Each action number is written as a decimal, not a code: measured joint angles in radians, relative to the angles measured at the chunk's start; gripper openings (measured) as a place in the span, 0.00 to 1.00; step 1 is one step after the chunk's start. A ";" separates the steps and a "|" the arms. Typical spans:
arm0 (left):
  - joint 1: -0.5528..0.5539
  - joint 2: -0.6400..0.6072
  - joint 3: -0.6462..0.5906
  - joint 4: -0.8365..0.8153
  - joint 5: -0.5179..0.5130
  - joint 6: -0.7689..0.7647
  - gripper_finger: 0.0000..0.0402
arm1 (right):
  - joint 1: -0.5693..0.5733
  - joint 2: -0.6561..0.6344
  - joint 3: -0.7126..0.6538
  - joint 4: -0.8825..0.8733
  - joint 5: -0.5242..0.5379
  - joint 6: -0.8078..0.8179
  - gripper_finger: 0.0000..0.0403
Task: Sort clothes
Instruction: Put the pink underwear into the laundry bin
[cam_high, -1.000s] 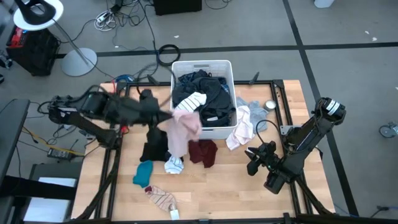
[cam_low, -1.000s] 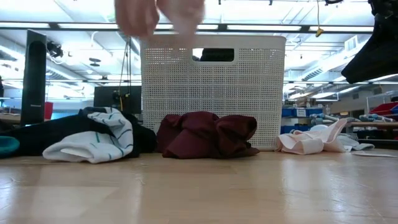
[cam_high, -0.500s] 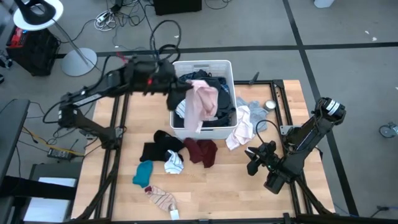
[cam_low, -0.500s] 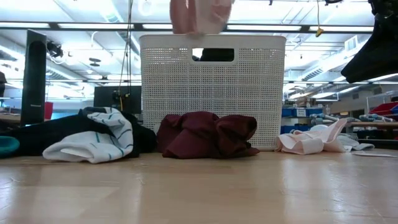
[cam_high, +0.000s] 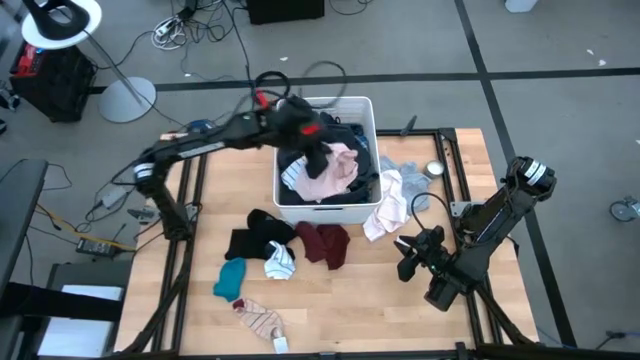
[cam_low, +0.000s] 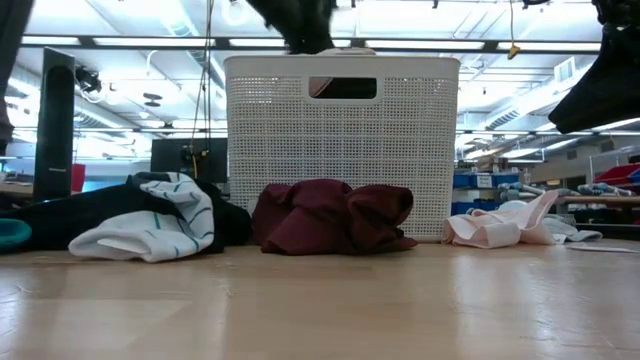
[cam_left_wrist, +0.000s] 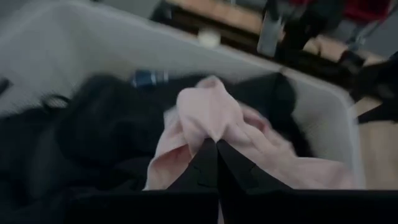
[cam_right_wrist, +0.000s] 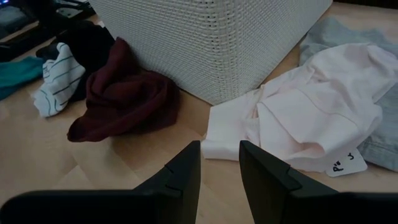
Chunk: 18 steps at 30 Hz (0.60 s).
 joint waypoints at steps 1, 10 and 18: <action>0.000 0.027 0.000 0.000 0.004 0.000 0.00 | 0.000 0.000 0.000 0.000 0.000 0.000 0.28; 0.001 0.249 0.000 0.023 0.077 0.000 0.00 | 0.000 0.000 0.000 0.000 0.000 0.000 0.28; 0.009 0.304 0.001 0.081 0.157 -0.057 0.08 | 0.000 0.000 0.000 0.000 -0.001 0.000 0.28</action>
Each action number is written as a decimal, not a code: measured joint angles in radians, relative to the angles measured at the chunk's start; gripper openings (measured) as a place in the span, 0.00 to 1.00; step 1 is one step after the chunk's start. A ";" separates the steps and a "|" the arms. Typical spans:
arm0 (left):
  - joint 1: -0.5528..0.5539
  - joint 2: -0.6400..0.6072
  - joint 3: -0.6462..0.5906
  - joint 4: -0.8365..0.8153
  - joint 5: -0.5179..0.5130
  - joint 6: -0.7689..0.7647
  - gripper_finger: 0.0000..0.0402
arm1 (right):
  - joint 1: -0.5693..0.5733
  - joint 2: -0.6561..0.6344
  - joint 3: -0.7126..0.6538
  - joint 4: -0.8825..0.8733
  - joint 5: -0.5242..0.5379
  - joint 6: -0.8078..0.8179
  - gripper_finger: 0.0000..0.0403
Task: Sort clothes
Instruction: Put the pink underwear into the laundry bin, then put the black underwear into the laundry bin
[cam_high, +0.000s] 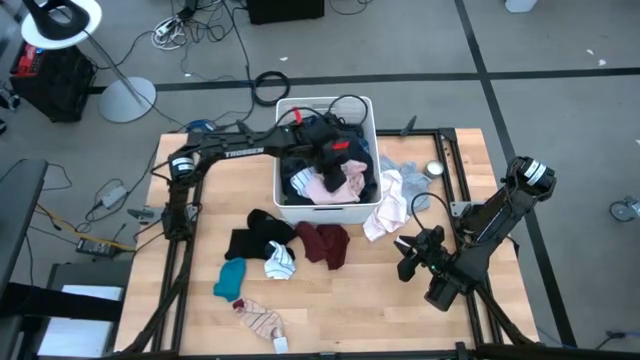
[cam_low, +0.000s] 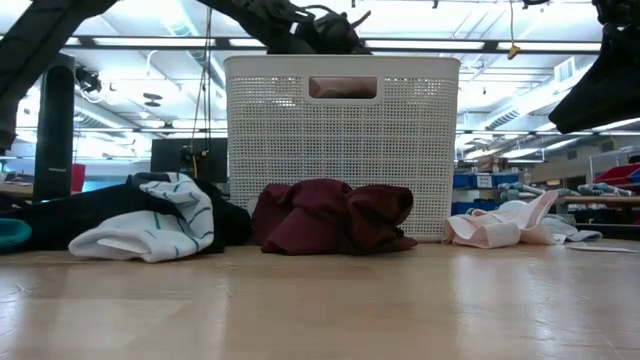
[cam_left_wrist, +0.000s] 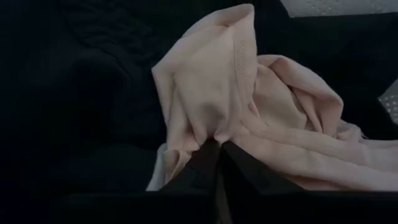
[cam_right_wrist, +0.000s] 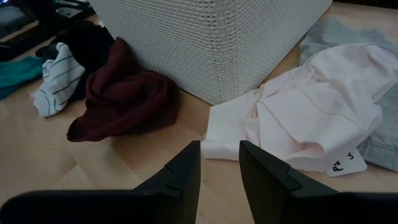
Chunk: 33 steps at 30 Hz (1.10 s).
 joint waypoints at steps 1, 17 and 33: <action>0.003 -0.007 0.000 -0.003 0.005 -0.003 0.10 | 0.000 0.000 0.000 0.000 0.000 0.000 0.28; 0.007 -0.344 -0.002 -0.161 -0.054 0.074 0.23 | 0.000 0.000 0.000 0.001 -0.006 0.000 0.28; -0.397 -0.819 -0.323 -0.366 -0.427 -0.132 0.23 | 0.000 0.000 0.000 0.020 -0.006 0.000 0.28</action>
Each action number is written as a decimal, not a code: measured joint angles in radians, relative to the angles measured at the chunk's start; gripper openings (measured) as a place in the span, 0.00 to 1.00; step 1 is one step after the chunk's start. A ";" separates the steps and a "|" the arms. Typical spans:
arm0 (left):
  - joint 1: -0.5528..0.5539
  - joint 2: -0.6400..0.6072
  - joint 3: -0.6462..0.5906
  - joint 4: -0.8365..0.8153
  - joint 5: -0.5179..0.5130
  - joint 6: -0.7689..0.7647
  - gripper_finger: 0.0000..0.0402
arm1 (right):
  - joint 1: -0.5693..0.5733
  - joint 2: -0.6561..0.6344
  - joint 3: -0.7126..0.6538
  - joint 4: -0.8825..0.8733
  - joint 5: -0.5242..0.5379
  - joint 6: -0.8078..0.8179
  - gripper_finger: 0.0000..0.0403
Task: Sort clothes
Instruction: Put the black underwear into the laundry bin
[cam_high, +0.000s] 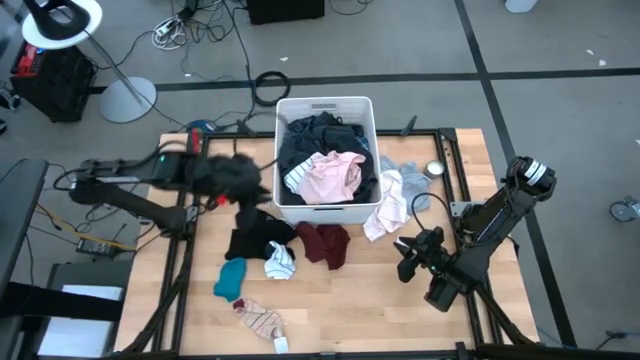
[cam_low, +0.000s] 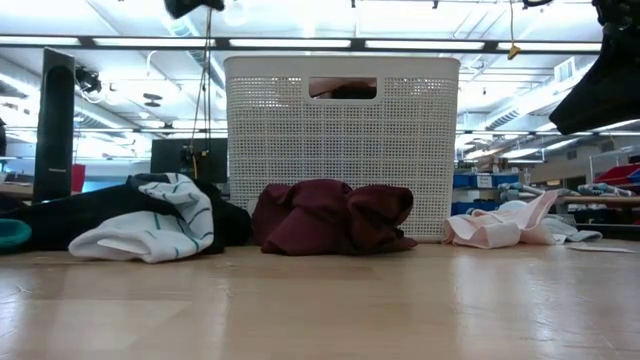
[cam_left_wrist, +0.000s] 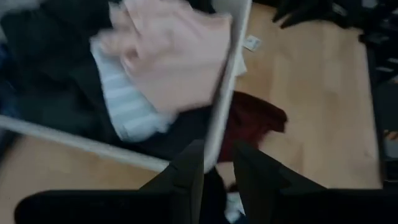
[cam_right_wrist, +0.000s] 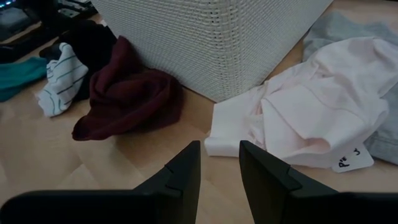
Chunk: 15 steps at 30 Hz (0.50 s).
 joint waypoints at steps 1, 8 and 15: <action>-0.029 -0.031 -0.056 0.028 -0.008 -0.032 0.23 | 0.000 0.000 0.000 0.002 0.000 0.000 0.28; -0.180 -0.157 -0.352 0.137 -0.063 -0.226 0.23 | 0.000 0.000 0.000 0.013 0.000 0.000 0.28; -0.219 -0.166 -0.579 0.216 -0.117 -0.380 0.23 | 0.000 0.000 0.000 0.026 0.000 0.000 0.28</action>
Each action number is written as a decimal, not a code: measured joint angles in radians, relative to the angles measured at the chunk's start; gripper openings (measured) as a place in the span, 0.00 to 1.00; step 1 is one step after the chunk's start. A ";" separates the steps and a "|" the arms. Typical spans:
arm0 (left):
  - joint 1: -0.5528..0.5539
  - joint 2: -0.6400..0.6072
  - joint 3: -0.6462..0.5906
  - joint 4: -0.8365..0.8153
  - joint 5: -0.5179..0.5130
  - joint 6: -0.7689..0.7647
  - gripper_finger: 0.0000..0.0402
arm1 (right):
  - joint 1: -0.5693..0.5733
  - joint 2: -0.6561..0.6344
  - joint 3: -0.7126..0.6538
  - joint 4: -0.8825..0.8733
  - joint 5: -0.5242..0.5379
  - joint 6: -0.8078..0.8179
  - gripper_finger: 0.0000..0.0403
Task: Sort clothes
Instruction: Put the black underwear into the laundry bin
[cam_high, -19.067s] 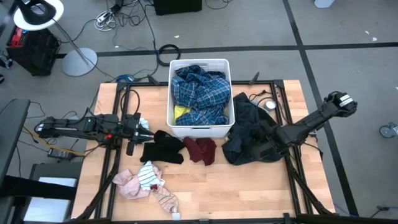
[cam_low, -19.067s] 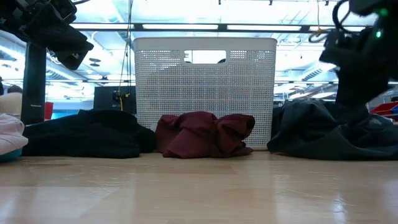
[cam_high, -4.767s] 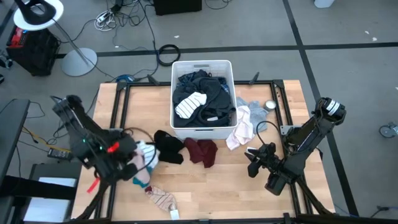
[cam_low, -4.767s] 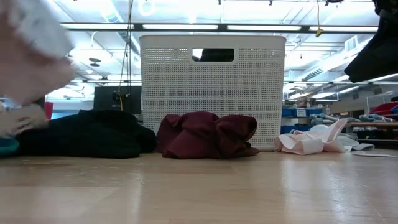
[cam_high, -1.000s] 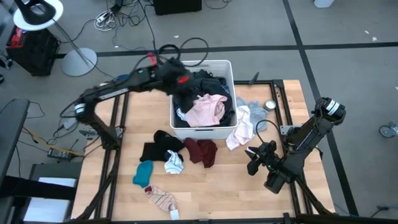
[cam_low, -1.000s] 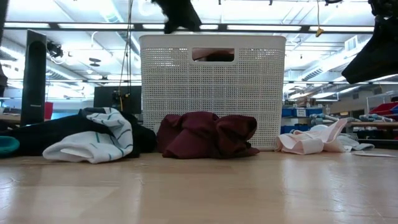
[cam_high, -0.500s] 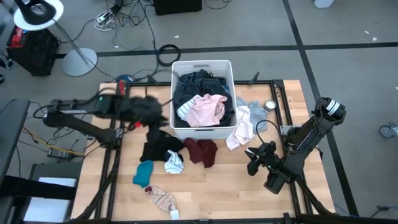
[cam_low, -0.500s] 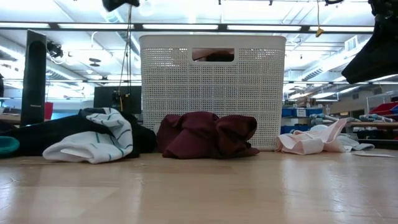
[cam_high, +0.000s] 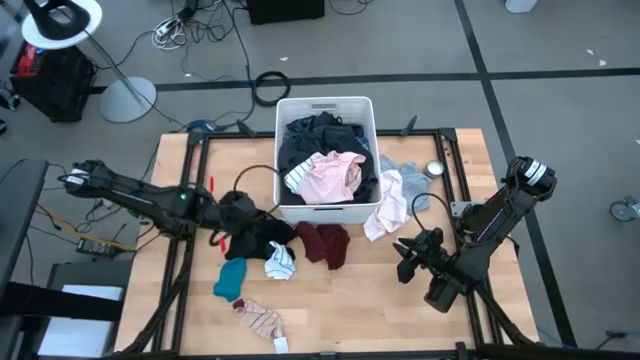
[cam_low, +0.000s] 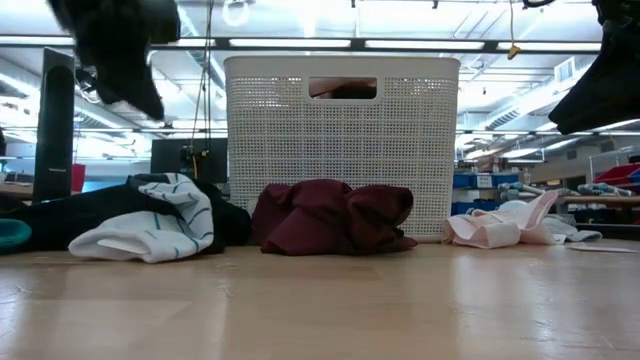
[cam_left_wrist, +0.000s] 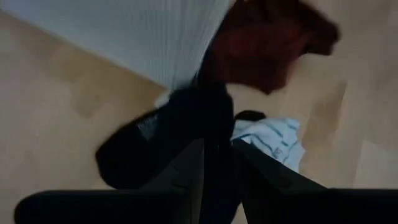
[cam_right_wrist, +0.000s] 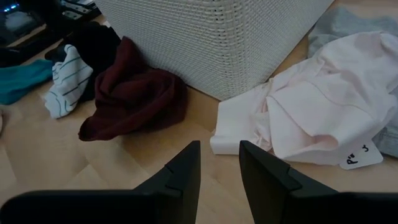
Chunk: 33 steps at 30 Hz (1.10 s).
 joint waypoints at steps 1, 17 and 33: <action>0.001 0.000 -0.038 0.041 0.012 -0.013 0.23 | 0.000 0.000 0.000 0.001 0.000 0.000 0.28; 0.007 0.025 -0.424 0.493 0.088 -0.173 0.23 | 0.000 0.000 0.000 0.003 0.000 -0.007 0.28; 0.007 0.088 -0.376 0.483 0.093 -0.151 0.00 | 0.000 0.000 0.000 0.006 0.000 -0.009 0.28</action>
